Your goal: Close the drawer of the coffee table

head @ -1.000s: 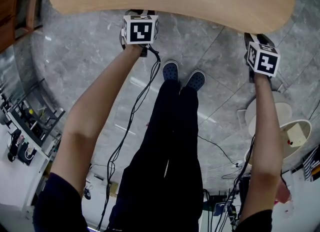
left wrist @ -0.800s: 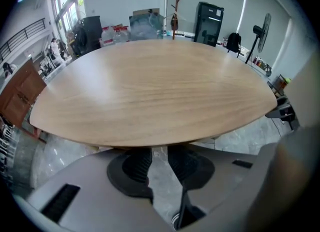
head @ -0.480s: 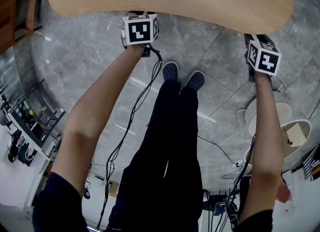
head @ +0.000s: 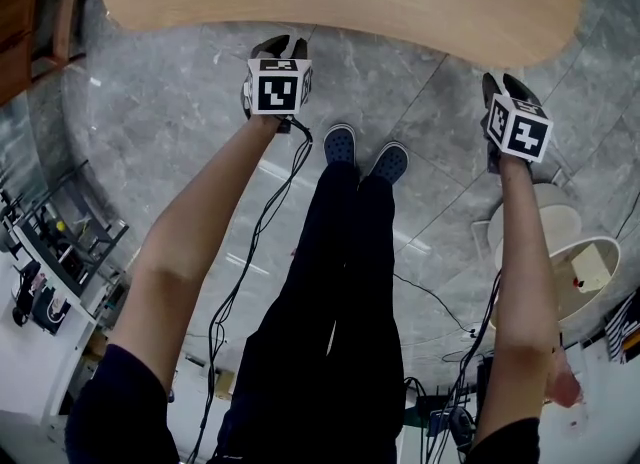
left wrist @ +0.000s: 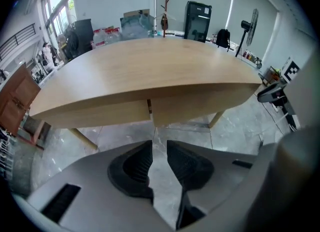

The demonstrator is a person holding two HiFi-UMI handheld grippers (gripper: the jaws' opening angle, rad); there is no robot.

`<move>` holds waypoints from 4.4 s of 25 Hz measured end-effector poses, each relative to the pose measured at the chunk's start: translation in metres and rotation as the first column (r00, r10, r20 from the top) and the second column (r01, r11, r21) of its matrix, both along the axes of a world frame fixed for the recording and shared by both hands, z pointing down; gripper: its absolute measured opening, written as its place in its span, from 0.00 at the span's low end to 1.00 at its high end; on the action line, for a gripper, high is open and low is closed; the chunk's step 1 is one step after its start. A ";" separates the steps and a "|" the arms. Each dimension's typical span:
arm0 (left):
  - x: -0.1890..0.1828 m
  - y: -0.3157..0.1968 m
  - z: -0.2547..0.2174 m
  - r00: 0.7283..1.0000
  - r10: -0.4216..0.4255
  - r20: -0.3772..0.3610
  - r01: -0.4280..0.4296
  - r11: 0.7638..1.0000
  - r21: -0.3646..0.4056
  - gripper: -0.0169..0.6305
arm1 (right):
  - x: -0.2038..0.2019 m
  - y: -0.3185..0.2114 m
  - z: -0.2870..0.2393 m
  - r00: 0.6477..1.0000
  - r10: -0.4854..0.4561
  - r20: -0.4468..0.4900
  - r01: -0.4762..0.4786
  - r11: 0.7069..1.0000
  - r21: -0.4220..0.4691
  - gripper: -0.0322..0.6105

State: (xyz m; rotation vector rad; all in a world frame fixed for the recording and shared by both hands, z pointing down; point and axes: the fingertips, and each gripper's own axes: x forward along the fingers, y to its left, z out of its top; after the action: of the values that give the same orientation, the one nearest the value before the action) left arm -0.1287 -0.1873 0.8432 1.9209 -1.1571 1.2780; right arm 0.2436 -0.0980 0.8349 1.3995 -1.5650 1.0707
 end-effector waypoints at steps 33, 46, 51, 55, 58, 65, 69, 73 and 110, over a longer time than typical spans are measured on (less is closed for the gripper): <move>0.045 0.084 -0.179 0.876 0.443 0.192 -0.475 0.863 0.174 0.12 | -0.034 0.083 -0.176 0.967 -0.220 -0.130 0.233 0.968 0.093 0.18; 0.073 0.050 -0.355 0.692 0.611 0.385 -0.720 0.622 0.306 0.12 | -0.056 0.054 -0.335 0.773 -0.513 -0.373 0.584 0.805 0.102 0.18; 0.082 0.057 -0.424 0.628 0.635 0.450 -0.778 0.529 0.339 0.10 | -0.066 0.054 -0.400 0.722 -0.538 -0.436 0.642 0.755 0.132 0.14; 0.077 0.062 -0.468 0.582 0.642 0.498 -0.813 0.473 0.340 0.09 | -0.079 0.057 -0.446 0.647 -0.574 -0.502 0.711 0.692 0.126 0.12; 0.073 0.065 -0.491 0.531 0.652 0.540 -0.846 0.435 0.307 0.08 | -0.087 0.059 -0.477 0.571 -0.603 -0.557 0.767 0.634 0.100 0.10; 0.050 0.073 -0.548 0.439 0.641 0.629 -0.897 0.354 0.265 0.07 | -0.109 0.071 -0.545 0.433 -0.645 -0.629 0.846 0.531 0.038 0.09; 0.040 0.071 -0.586 0.390 0.602 0.697 -0.920 0.289 0.265 0.06 | -0.117 0.074 -0.582 0.352 -0.648 -0.676 0.877 0.480 -0.004 0.09; 0.038 0.066 -0.628 0.396 0.570 0.720 -0.918 0.251 0.306 0.06 | -0.131 0.075 -0.615 0.321 -0.637 -0.701 0.888 0.459 -0.010 0.09; 0.034 0.066 -0.762 0.918 0.313 -0.243 -0.035 0.675 0.737 0.06 | -0.150 0.047 -0.750 0.972 -0.156 -0.174 0.234 0.632 0.739 0.09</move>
State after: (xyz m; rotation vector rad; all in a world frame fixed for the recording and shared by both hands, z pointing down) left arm -0.0951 -0.1209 0.0814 2.7555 -1.4292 0.4984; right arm 0.0939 -0.0509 0.0849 1.7054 -2.1597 0.1602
